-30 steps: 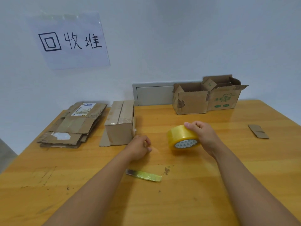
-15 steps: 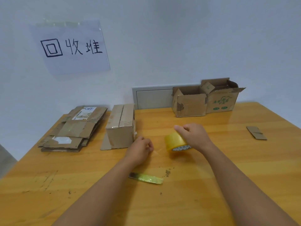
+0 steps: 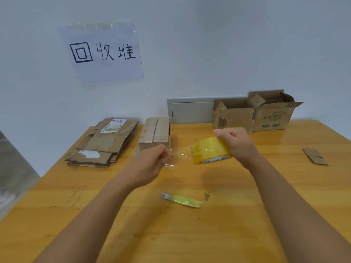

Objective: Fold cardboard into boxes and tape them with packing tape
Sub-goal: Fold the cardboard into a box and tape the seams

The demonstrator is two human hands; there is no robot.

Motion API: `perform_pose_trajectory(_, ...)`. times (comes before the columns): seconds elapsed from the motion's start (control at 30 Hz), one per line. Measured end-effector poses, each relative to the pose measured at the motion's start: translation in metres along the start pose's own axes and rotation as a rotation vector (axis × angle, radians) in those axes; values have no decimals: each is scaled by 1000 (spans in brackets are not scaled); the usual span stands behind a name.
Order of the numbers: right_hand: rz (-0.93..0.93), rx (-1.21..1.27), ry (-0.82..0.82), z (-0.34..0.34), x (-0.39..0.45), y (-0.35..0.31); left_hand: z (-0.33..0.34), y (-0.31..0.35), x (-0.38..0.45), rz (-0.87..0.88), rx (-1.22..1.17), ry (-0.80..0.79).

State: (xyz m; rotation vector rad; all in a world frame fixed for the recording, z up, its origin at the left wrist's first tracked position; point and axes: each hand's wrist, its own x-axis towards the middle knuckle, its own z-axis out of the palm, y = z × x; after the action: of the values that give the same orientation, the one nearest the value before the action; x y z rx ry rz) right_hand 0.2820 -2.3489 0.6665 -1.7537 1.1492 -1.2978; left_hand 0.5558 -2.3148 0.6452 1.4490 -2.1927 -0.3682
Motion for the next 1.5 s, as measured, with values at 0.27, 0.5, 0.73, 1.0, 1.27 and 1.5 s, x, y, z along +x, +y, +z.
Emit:
perform_pose_trajectory(0.27, -64, -20, 25, 15, 12, -16, -34, -7, -21, -37, -128, -64)
perform_pose_trajectory(0.5, -51, -55, 32, 24, 17, -19, -36, -17, -33, -122, -356, -114)
perform_pose_trajectory(0.73, 9, -35, 74, 28, 20, -18, -31, -24, -39, -149, -651, -90)
perform_pose_trajectory(1.0, 226, -13, 114, 29, 20, -1, -39, -38, -43, -147, -788, -43)
perform_pose_trajectory(1.27, 382, -5, 87, 33, 19, 6, -41, -37, -46, -180, -860, -10)
perform_pose_trajectory(1.5, 381, 6, 100, 36, 20, 6, -36, -39, -41, -257, -845, 87)
